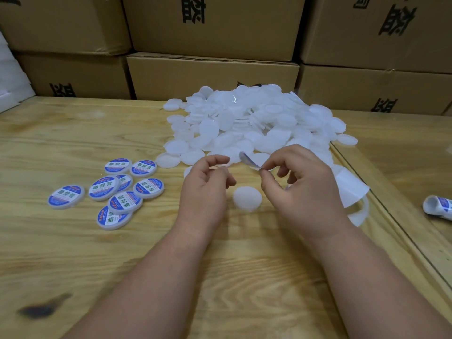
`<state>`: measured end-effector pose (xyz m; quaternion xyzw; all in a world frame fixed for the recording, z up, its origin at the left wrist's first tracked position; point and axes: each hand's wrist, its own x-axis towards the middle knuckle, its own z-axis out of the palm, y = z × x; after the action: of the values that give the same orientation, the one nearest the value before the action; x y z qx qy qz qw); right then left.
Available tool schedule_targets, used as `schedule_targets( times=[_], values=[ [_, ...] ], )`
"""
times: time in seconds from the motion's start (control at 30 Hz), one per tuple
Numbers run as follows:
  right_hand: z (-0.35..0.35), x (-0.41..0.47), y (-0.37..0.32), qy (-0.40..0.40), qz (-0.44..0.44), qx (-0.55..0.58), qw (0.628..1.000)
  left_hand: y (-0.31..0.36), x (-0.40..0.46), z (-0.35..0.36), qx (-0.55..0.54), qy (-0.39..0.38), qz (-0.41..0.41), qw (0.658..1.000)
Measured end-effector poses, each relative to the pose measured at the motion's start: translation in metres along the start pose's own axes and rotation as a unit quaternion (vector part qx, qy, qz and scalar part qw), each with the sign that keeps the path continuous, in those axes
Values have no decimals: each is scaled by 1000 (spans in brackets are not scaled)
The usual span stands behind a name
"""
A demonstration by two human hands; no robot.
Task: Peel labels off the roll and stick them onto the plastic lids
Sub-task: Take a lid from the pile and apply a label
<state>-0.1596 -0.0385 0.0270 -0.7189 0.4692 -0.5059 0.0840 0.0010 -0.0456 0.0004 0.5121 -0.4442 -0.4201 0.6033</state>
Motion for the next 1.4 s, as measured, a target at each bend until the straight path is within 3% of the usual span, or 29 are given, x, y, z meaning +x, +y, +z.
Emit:
schedule_targets(
  times=[0.1,0.23,0.27,0.33,0.43,0.53,0.63,0.73,0.87,1.17,1.4],
  values=[
    [6,-4,-6,34,40,45,998,-5,4,0,186,-1,63,981],
    [14,-8,-10,48,99,123,986,-11,6,3,507,-70,46,858],
    [15,-8,-9,47,117,140,982,-11,5,4,544,-90,41,833],
    [18,-9,-8,46,151,168,973,-12,4,6,557,-109,46,822],
    [20,-9,-7,55,191,203,959,-8,3,4,491,-98,59,864],
    [21,-8,-6,60,233,253,937,-3,-1,2,274,-80,39,957],
    [20,-6,-5,60,277,319,905,1,-3,3,82,-68,-20,994],
    [18,-6,-5,59,292,367,881,4,-1,5,-112,-79,-97,986],
    [18,-5,-4,55,301,384,871,5,4,3,-230,-91,-127,961],
    [21,-5,0,41,315,394,863,6,6,2,-287,-81,-129,946],
    [26,-10,3,-27,318,370,873,8,4,-1,-317,-111,-143,931]
  ],
)
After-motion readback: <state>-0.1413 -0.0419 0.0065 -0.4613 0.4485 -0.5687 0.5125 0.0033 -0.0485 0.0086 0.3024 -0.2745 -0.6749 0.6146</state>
